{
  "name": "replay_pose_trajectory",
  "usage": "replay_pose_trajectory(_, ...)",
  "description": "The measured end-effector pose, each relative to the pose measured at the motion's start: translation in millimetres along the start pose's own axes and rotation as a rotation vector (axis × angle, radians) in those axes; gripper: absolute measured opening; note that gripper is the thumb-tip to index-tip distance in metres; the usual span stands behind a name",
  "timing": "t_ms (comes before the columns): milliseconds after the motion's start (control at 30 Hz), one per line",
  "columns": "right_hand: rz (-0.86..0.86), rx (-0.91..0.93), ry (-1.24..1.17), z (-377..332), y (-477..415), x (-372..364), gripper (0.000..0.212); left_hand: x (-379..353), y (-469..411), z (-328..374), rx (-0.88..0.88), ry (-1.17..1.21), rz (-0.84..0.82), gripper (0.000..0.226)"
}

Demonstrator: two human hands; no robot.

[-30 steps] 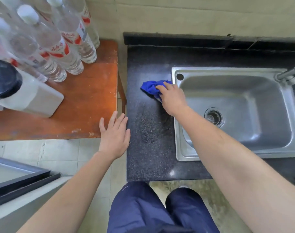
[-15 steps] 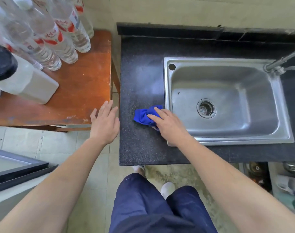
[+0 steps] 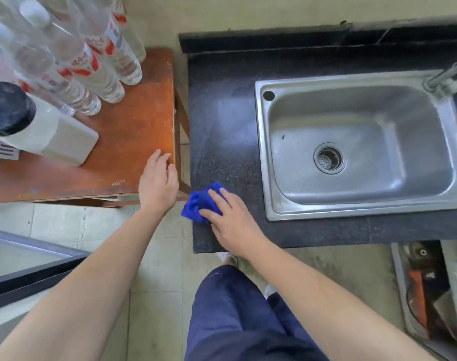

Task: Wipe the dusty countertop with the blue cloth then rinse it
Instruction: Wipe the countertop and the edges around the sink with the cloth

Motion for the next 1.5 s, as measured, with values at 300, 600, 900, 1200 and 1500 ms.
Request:
replay_pose_trajectory(300,-0.108,0.093,0.051,79.2,158.0,0.4,0.062,-66.8,80.3,88.0,-0.119,-0.063,-0.144,0.045)
replay_pose_trajectory(600,0.085,-0.364,0.024,261.2,288.1,67.1,0.039,-162.8,162.7,182.2,-0.226,-0.319,-0.48,0.047)
replay_pose_trajectory(900,-0.009,-0.652,-0.096,264.5,277.8,77.3,0.035,-161.4,168.2,193.4,-0.213,-0.432,-0.521,0.046)
replay_pose_trajectory(1200,-0.039,-0.702,-0.391,290.4,255.5,146.2,0.031,-149.2,88.0,248.2,-0.298,-0.374,-0.559,0.052)
replay_pose_trajectory(1500,0.345,-0.671,-0.448,319.7,197.4,252.1,0.024,-133.1,23.0,344.7,-0.4,-0.245,-0.452,0.052)
Point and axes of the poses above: each hand's wrist, its own y-axis away from the middle knuckle, its own x-axis out of the back of the hand, z = x × y, the point moved 7 cm from there along -y, towards the middle knuckle, and after that the axes turned 5 degrees about -z, right-handed, at the moved point
